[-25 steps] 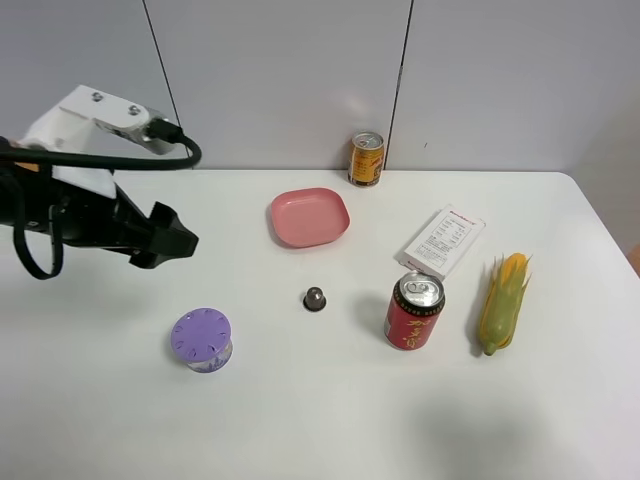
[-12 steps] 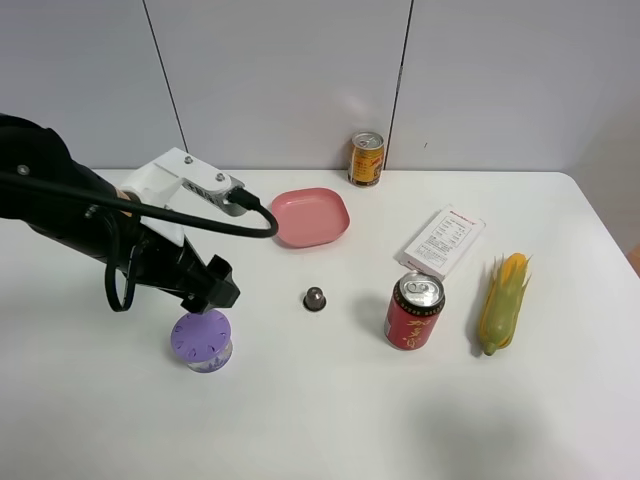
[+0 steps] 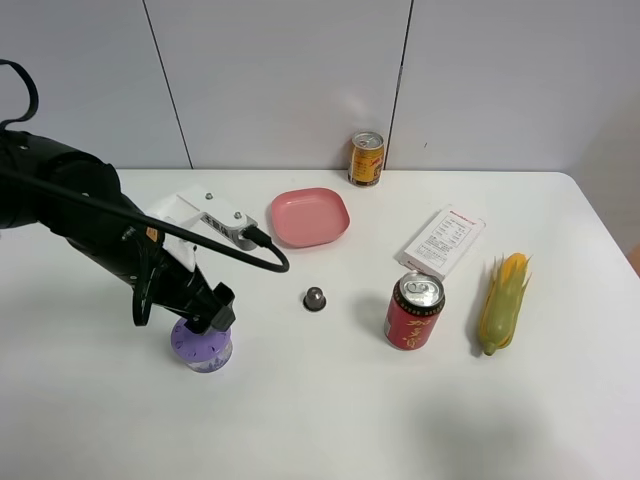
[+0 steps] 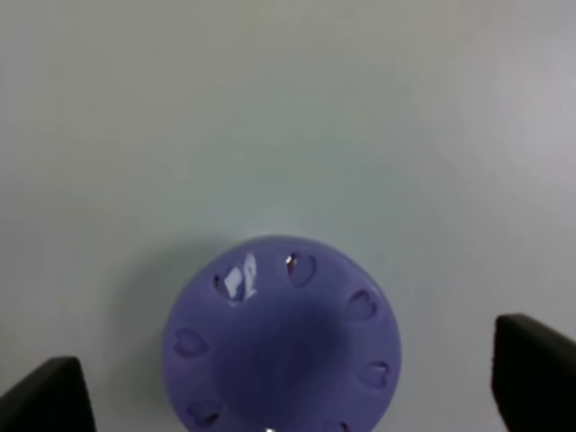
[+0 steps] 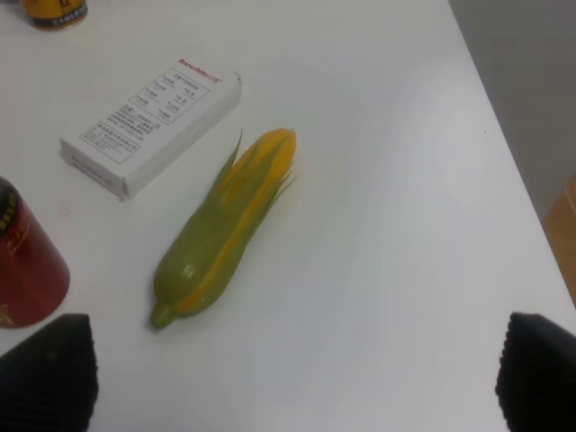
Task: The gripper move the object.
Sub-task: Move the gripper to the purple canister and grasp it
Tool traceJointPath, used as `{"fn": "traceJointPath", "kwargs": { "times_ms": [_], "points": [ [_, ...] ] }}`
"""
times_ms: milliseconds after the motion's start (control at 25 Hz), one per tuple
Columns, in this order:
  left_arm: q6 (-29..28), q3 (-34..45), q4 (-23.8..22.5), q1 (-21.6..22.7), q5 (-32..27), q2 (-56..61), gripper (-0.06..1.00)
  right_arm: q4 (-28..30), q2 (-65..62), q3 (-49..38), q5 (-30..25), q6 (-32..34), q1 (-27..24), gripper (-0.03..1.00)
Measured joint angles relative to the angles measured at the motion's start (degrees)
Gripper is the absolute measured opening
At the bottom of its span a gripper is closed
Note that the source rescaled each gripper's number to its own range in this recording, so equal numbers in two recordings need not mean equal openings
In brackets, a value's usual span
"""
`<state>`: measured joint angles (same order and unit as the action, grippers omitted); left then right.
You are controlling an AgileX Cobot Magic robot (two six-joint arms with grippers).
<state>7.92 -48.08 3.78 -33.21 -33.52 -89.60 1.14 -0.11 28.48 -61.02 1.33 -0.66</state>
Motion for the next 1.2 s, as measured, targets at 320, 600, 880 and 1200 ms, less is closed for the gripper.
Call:
{"fn": "traceJointPath", "kwargs": {
  "times_ms": [320,600,880,1200],
  "points": [
    [0.0,2.34,-0.39,0.0,3.16,-3.75,0.61,0.0,0.0,0.0,0.0,0.0,0.0,1.0],
    [0.0,2.38,0.68,0.0,4.35,-6.51,0.61,0.0,0.0,0.0,0.0,0.0,0.0,1.0],
    [0.0,2.38,2.75,0.0,5.19,-10.36,0.61,0.0,0.0,0.0,0.0,0.0,0.0,1.0],
    [-0.07,2.38,3.48,0.0,7.84,-13.71,0.61,0.0,0.0,0.0,0.0,0.0,0.0,1.0]
  ]
}}
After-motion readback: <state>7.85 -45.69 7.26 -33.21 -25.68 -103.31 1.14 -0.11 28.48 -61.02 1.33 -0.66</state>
